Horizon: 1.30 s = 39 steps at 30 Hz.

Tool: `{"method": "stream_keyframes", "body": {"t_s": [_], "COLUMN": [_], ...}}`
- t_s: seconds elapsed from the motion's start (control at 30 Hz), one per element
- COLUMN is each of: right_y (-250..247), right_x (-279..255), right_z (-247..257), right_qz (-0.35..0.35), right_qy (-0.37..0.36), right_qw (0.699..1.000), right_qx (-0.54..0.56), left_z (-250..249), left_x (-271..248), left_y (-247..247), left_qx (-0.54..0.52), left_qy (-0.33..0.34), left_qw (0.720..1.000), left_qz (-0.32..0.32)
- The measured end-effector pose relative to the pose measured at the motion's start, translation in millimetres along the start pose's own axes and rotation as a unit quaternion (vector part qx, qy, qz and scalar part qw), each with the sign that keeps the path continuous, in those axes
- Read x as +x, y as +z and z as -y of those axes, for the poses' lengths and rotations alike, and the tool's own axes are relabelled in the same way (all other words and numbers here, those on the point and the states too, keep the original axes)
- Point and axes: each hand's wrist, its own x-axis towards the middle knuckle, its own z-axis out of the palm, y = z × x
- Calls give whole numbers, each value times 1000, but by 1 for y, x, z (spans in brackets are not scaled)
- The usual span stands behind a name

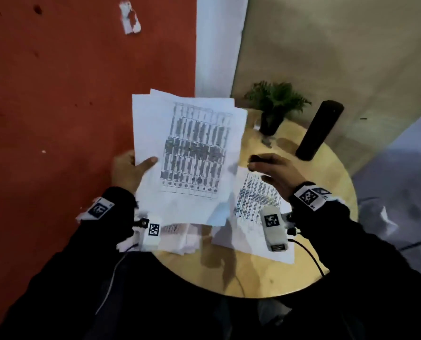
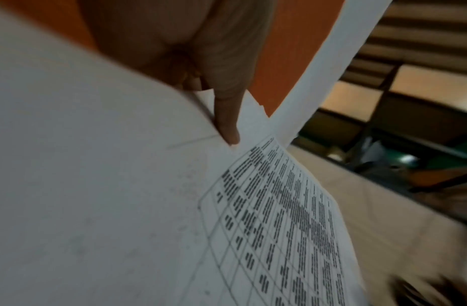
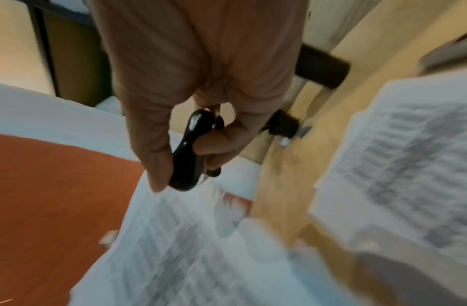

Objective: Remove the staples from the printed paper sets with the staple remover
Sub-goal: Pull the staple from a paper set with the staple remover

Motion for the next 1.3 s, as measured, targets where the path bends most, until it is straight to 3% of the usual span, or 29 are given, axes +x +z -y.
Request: {"method": "stream_keyframes", "body": {"t_s": [0.1,0.2,0.33,0.5,0.57,0.67,0.73,0.8,0.9,1.03,1.1,1.2,1.3], "right_y": [-40,-63,-79,-91,-91,-88,-87,-89,-92,-94,-96,-98,-100], "right_x": [10,3,-1,1,2,4,4,5,3,1,1,5,8], "right_z": [-69,-129,-178,-199,-201,-202,-203,-205,-206,-211,-215,-225,-237], "right_qz": [-55,-80,-113,-123,-129,-145,-147,-148,-135,-101,-99,-112,-108], "right_qy": [88,168,181,164,159,155,149,146,135,106,100,110,105], "right_qw": [995,980,970,978,979,977,978,978,981,989,990,987,989], "right_qx": [0,-74,-121,-28,-18,-21,-25,-31,-27,-13,-19,2,5], "left_z": [53,100,138,163,163,135,112,102,97,108,114,120,119], "left_x": [24,35,41,49,52,48,43,36,20,0,-5,0,7], "left_y": [-15,-22,-18,-14,-8,23,63,110,175,233,251,263,265], "left_qx": [145,272,346,357,401,489,480,421,328,426,453,446,492], "left_qy": [-54,-104,-161,-251,-246,-154,-70,-28,-73,-113,-129,-189,-200], "left_qw": [988,955,919,895,880,858,873,898,918,853,836,839,818], "left_qz": [15,61,95,92,69,27,55,126,211,280,282,246,221]}}
